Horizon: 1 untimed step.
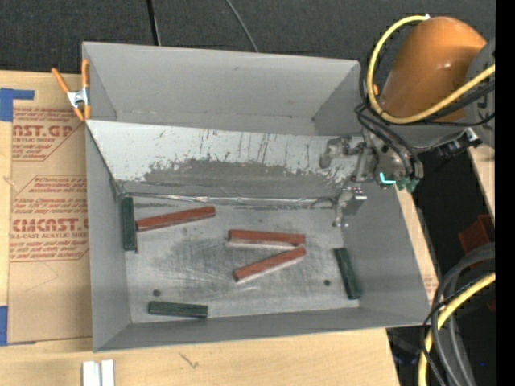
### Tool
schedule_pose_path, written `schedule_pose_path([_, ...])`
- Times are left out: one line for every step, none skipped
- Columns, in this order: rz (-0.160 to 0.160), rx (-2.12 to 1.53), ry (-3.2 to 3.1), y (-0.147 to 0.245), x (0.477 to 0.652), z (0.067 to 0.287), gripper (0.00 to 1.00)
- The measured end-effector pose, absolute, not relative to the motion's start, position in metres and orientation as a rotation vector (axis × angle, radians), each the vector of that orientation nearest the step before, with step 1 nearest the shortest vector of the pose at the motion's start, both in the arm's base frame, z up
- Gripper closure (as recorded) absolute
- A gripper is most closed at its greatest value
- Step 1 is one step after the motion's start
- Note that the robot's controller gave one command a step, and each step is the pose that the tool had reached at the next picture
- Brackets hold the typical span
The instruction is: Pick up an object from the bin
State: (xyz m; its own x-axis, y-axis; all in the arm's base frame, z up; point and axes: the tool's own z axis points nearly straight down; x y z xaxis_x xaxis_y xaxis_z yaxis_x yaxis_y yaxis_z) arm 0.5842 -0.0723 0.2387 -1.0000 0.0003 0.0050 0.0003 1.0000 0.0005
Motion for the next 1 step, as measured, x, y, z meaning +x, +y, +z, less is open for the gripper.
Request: schedule_pose_path([0.001, 0.001, -3.144, -0.0721, 0.5858, 0.2430, 0.00])
